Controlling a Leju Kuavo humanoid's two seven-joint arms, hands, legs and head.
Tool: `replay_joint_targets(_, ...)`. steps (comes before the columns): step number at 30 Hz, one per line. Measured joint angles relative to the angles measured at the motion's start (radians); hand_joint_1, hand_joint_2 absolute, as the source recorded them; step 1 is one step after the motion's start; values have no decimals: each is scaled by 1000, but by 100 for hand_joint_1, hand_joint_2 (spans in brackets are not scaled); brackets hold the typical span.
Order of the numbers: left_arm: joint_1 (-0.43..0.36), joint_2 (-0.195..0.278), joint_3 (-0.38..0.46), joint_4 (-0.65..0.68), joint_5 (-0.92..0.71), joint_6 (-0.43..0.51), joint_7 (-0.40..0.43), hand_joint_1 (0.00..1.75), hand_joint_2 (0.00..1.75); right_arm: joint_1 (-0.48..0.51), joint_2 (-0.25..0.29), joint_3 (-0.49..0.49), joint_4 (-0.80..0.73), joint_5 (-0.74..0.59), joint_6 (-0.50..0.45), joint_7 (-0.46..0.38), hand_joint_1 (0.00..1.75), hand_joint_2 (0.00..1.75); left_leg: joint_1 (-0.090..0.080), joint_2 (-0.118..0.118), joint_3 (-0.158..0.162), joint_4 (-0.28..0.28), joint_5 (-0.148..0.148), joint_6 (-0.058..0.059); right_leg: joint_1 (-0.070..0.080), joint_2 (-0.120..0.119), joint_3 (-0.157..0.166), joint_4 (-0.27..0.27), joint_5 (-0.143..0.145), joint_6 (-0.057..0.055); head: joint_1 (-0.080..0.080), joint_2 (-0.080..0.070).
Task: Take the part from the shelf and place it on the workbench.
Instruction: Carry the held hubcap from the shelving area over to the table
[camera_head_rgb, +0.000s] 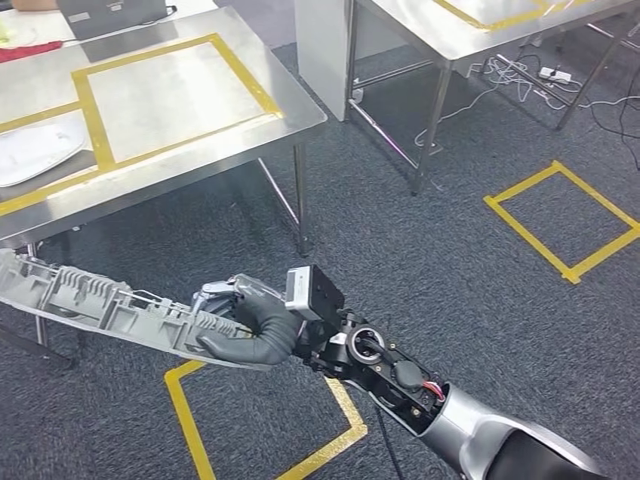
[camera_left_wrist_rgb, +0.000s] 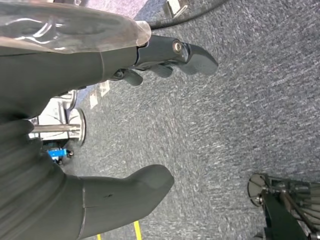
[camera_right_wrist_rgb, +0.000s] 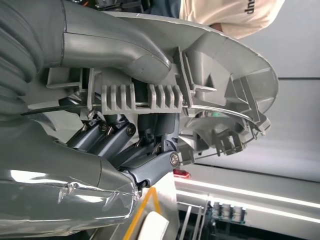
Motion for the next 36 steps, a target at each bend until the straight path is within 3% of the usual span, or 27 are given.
replay_joint_targets(9, 0, 0, 0, 0, 0, 0, -1, 0, 175, 0, -1, 0, 0, 2, 4, 4, 175, 175, 0, 0, 3, -10, 4, -19, 1, 0, -1, 1, -1, -6, -11, 0)
replay_joint_targets(19, 0, 0, 0, 0, 0, -2, -1, 0, 175, 0, -1, 0, 0, 6, 9, 11, 175, 175, -3, 0, 2, -7, 4, -19, -2, 0, 0, 0, 0, -6, -10, 0)
replay_joint_targets(25, 0, 3, 0, 0, 0, -7, -3, 0, 175, -1, -1, 0, 0, 6, 9, 12, 175, 175, -8, 0, -1, -2, -1, -1, -8, -1, 4, -9, 4, 6, -15, 0)
replay_joint_targets(27, 0, 3, 0, 0, 0, -7, -3, 0, 175, -2, -1, 0, -2, 6, 8, 13, 175, 175, -1, 2, 13, -25, 7, 5, -7, -1, 5, -4, -2, 12, -14, 0)
replay_joint_targets(29, -1, 2, 0, 0, 0, -7, -3, 0, 175, -5, -1, 0, -4, 6, 7, 13, 175, 175, 6, 6, 28, -45, 14, 9, -6, -2, -28, 69, -43, 17, -6, 0)
replay_joint_targets(31, -1, 1, 0, 0, 0, -8, -3, 0, 175, -4, -2, 0, -5, 6, 8, 12, 175, 175, 6, 7, 31, -48, 12, 11, -7, -2, -100, 211, -103, 23, 2, 0)
replay_joint_targets(32, -1, 1, 0, 0, 0, -8, -3, 0, 175, -2, -2, 0, -5, 6, 8, 11, 175, 175, 6, 7, 32, -47, 10, 10, -9, -2, -130, 264, -116, 26, 5, 0)
replay_joint_targets(33, -1, 0, 0, 0, 0, -8, -3, 0, 175, -1, -2, 0, -5, 6, 8, 12, 175, 175, 8, 7, 34, -46, 7, 9, -12, -2, -142, 281, -108, 29, 7, 0)
replay_joint_targets(34, 0, 0, 0, 0, 0, -8, -3, 0, 175, 0, -3, 0, -4, 6, 8, 12, 175, 175, 10, 5, 38, -44, 3, 5, -15, -3, -133, 253, -80, 31, 9, 0)
replay_joint_targets(36, 1, -1, 0, 0, 0, -8, -3, 0, 175, 0, -4, 0, -4, 6, 8, 12, 175, 175, 14, 3, 45, -34, -9, -7, -21, -8, -71, 115, -3, 34, 15, 0)
